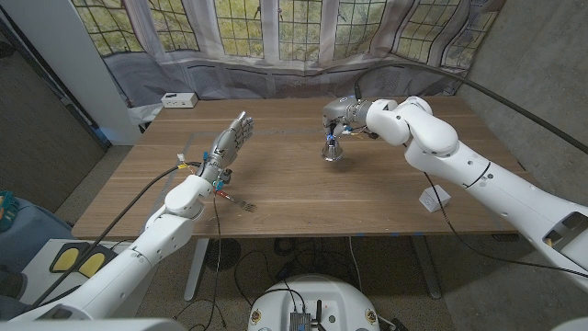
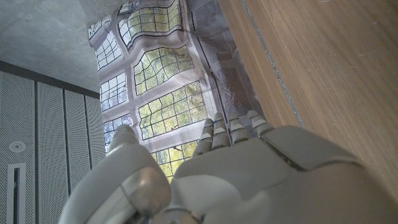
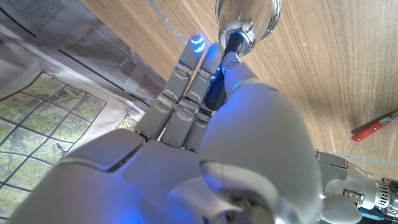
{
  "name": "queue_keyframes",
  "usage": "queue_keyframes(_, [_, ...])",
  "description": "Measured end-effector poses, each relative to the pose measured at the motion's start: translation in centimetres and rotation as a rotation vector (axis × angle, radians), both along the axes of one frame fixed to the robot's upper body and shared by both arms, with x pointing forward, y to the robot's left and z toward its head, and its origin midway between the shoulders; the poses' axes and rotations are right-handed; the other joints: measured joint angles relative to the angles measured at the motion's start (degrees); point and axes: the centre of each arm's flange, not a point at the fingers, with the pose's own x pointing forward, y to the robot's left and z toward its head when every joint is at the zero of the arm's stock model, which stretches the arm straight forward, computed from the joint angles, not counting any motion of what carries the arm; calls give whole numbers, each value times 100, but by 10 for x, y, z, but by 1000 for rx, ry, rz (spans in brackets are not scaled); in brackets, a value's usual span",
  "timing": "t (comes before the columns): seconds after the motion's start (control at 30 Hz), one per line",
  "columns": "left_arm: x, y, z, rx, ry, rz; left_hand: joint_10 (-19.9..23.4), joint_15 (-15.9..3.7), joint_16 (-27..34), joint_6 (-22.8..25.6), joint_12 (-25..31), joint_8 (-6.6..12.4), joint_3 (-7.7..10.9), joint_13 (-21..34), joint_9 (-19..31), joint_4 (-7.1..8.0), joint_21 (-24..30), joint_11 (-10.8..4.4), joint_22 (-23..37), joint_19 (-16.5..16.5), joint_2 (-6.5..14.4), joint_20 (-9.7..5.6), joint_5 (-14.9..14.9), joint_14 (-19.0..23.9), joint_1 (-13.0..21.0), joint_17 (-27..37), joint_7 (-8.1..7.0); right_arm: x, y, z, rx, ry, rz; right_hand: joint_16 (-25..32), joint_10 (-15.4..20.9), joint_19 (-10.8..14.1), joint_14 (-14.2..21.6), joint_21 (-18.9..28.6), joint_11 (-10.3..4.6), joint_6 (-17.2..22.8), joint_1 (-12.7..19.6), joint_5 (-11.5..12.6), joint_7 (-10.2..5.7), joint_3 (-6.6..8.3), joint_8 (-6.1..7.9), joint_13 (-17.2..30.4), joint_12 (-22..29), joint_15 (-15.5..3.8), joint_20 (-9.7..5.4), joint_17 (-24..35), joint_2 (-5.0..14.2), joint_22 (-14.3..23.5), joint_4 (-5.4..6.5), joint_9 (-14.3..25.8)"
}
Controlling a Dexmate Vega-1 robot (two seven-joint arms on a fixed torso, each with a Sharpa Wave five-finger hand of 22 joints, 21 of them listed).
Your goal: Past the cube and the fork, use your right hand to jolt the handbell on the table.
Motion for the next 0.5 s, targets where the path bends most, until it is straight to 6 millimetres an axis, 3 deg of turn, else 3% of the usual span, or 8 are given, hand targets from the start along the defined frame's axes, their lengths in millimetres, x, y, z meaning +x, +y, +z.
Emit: queue_keyframes(0.5, [0, 0, 0, -1, 1, 1, 21, 0, 0, 0, 0, 0, 0, 0, 0, 0, 0, -21, 0, 0, 0, 0, 0, 0, 0, 0, 0, 15, 1, -7, -7, 11, -25, 0, 0, 1, 0, 0, 0, 0, 21, -1, 0, 0, 0, 1, 20, 0, 0, 0, 17, 0, 1, 0])
